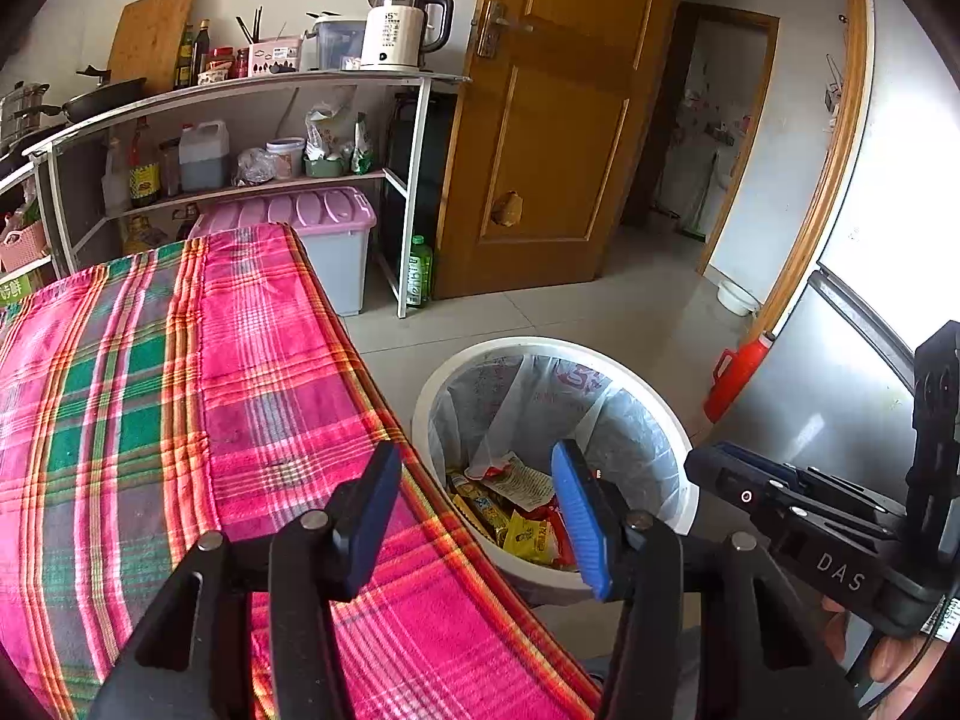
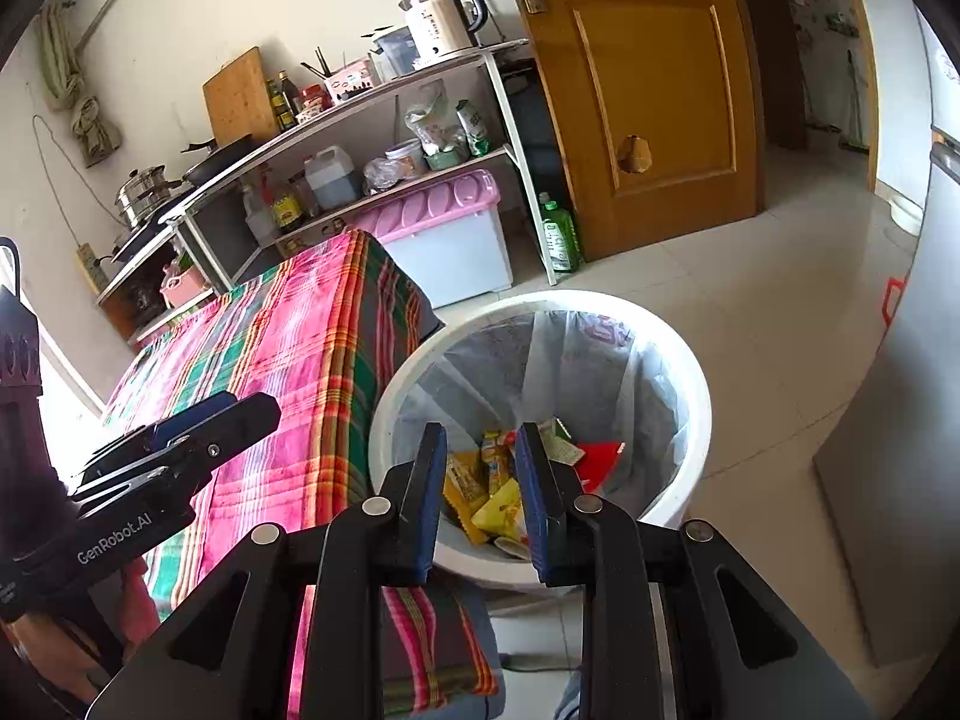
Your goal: Collect trash
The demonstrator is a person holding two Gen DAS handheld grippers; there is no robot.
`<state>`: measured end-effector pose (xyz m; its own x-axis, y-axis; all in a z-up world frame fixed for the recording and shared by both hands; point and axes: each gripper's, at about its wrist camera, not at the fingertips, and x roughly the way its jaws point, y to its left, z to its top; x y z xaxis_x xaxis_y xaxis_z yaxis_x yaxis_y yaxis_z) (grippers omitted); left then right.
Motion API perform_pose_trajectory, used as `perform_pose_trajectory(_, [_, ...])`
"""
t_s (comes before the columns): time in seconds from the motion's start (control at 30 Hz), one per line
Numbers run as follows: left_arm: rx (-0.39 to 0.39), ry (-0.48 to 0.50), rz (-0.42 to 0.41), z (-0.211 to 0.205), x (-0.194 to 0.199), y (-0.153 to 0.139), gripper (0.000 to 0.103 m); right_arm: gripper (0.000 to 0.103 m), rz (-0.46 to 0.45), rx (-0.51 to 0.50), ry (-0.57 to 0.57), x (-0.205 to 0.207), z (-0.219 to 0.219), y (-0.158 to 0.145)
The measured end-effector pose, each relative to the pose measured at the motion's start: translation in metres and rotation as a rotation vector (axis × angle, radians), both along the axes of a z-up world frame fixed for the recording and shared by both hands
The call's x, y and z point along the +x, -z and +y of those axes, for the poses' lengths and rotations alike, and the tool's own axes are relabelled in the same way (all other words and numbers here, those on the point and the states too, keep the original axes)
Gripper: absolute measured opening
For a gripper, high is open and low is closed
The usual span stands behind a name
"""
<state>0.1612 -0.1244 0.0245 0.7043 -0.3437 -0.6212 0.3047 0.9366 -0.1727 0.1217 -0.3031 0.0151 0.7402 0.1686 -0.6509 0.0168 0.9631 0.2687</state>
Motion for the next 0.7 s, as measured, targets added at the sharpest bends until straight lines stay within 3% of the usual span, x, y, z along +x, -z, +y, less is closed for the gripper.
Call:
perform_pose_trajectory(0.33, [0.029, -0.033, -0.061, 0.026, -0.047, -0.008, 0.057, 0.025, -0.080, -0.066, -0.060, -0.041, 0.038, -0.011])
perform_pose_trajectory(0.7, [0.041, -0.085, -0.080, 0.051, -0.090, -0.002, 0.058, 0.025, -0.092, -0.136, -0.092, -0.082, 0.061, -0.008])
